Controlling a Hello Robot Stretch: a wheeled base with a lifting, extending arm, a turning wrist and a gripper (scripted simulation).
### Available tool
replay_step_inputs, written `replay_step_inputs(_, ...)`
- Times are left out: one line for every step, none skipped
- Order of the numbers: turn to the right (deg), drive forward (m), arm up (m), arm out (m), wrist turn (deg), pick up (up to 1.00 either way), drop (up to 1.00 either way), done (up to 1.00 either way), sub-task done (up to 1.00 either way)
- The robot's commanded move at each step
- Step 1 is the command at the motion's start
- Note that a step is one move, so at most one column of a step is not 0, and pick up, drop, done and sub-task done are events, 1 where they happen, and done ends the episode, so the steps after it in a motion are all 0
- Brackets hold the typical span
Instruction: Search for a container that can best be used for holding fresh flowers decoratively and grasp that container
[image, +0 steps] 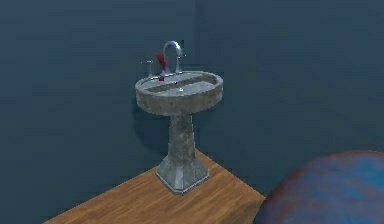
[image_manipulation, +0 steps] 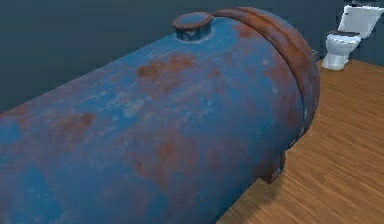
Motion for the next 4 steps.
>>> replay_step_inputs(-45.0,0.00,0.00,0.00,0.0,0.00,0.00,0.00,0.00)
replay_step_inputs(-36.0,0.00,0.00,0.00,0.0,0.00,0.00,0.00,0.00)
replay_step_inputs(0.0,0.60,0.00,0.00,0.0,0.00,0.00,0.00,0.00)
replay_step_inputs(-45.0,0.00,0.00,0.00,0.0,0.00,0.00,0.00,0.00)
